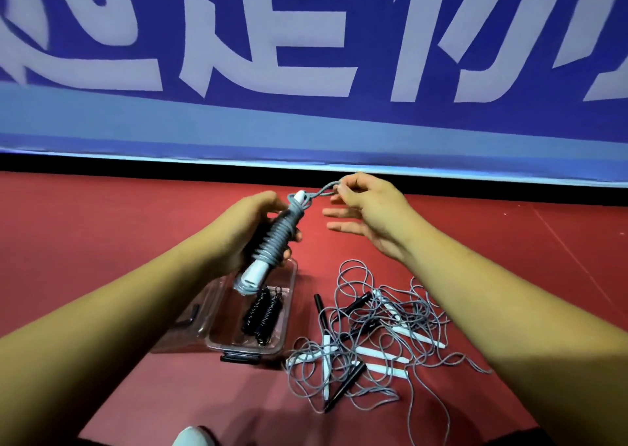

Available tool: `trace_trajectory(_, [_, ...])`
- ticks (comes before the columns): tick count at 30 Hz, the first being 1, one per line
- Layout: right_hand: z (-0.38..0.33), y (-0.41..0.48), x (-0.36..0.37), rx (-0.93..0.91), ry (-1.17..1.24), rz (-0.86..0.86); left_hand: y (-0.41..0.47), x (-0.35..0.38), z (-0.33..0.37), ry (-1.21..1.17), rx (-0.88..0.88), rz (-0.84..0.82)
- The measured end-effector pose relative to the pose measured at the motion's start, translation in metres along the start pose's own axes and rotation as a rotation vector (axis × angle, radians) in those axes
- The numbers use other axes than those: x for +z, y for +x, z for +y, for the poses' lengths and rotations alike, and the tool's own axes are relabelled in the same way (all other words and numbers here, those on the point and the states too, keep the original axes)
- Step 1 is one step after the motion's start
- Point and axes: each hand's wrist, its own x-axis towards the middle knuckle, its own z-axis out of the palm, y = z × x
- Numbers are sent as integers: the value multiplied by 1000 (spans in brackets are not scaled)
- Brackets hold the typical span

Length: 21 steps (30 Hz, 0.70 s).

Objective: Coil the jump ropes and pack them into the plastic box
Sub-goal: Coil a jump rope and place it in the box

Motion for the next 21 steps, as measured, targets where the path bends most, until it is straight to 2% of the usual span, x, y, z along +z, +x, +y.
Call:
trace_trajectory(3, [16,9,16,37,65,-38,5,-20,-4,-82,-2,44])
trace_trajectory(7, [47,22,42,99,11,-107,25,-47,-21,-86,27,145])
trace_trajectory(12, [107,39,77,256,36,-131,58,-70,-49,-91,-43,238])
trace_trajectory(15, [142,59,91,322,139,-77,80,-93,-75,-94,-64,248])
trace_trajectory(21, [218,97,102,539,4,-90,128,-130,-160,-107,-192,331])
